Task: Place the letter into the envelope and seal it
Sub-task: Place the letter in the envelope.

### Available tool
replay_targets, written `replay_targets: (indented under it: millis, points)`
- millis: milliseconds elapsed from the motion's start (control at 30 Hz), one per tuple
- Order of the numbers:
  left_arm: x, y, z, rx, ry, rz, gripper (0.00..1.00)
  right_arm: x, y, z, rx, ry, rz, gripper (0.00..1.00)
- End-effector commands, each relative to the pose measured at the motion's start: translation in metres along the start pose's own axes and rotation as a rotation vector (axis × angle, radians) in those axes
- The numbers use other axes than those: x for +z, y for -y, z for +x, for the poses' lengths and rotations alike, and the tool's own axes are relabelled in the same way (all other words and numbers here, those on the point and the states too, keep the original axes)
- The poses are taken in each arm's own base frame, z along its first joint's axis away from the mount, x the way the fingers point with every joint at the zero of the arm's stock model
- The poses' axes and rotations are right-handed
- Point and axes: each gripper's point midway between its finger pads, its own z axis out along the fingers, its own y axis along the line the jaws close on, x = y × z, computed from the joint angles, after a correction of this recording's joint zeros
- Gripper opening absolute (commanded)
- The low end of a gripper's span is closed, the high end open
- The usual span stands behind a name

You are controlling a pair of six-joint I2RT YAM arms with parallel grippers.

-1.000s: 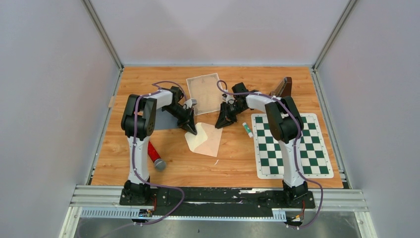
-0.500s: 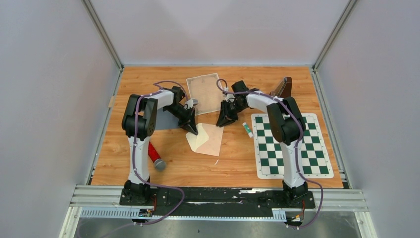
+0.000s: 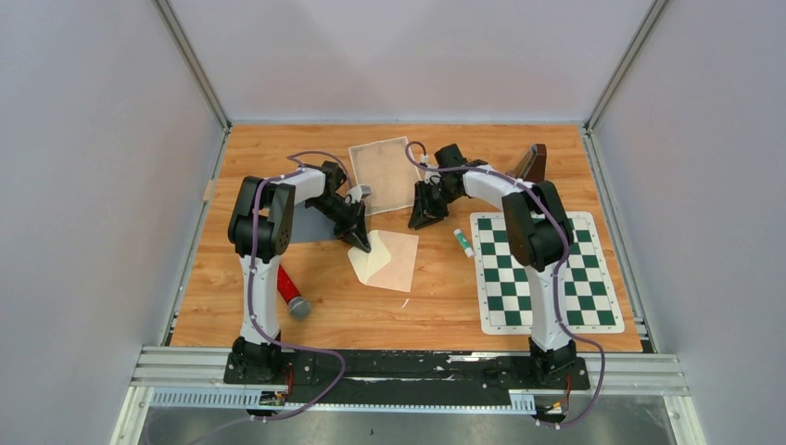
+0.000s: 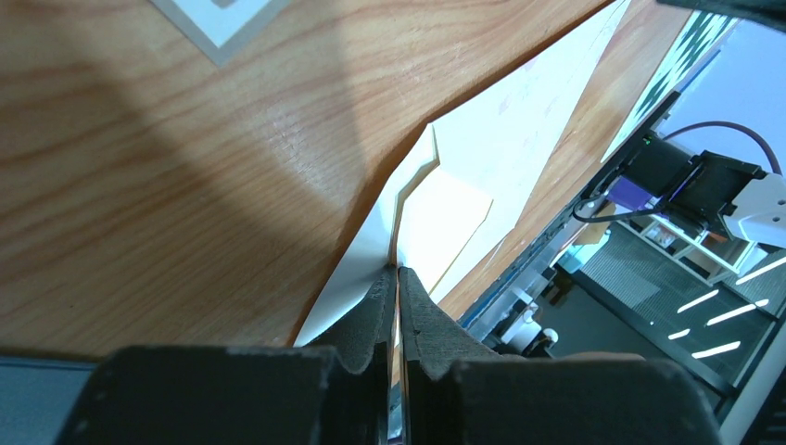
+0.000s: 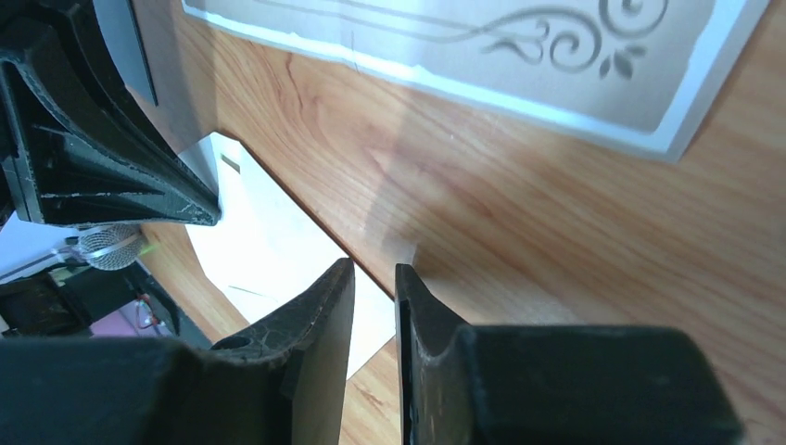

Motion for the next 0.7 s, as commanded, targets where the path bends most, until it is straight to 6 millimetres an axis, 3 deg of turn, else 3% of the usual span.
replay_targets:
  millis: [0,167,333,433,667]
  points:
    - [0.003,-0.006,-0.011,0.041,0.022,-0.036,0.11,0.0,-0.006,-0.022,-0.142,0.049,0.021,0.24]
    - [0.002,-0.004,-0.012,0.054,0.024,-0.031,0.11,0.0,-0.02,-0.027,-0.445,0.032,-0.013,0.3]
    - [0.004,0.001,-0.014,0.065,0.026,0.004,0.11,0.001,-0.032,-0.039,-0.633,0.059,-0.04,0.39]
    - [0.007,0.007,-0.014,0.053,0.024,0.057,0.11,0.013,-0.032,-0.035,-0.72,0.044,-0.019,0.44]
    - [0.009,0.012,-0.016,0.044,0.027,0.102,0.11,0.031,-0.026,-0.016,-0.807,-0.015,0.006,0.46]
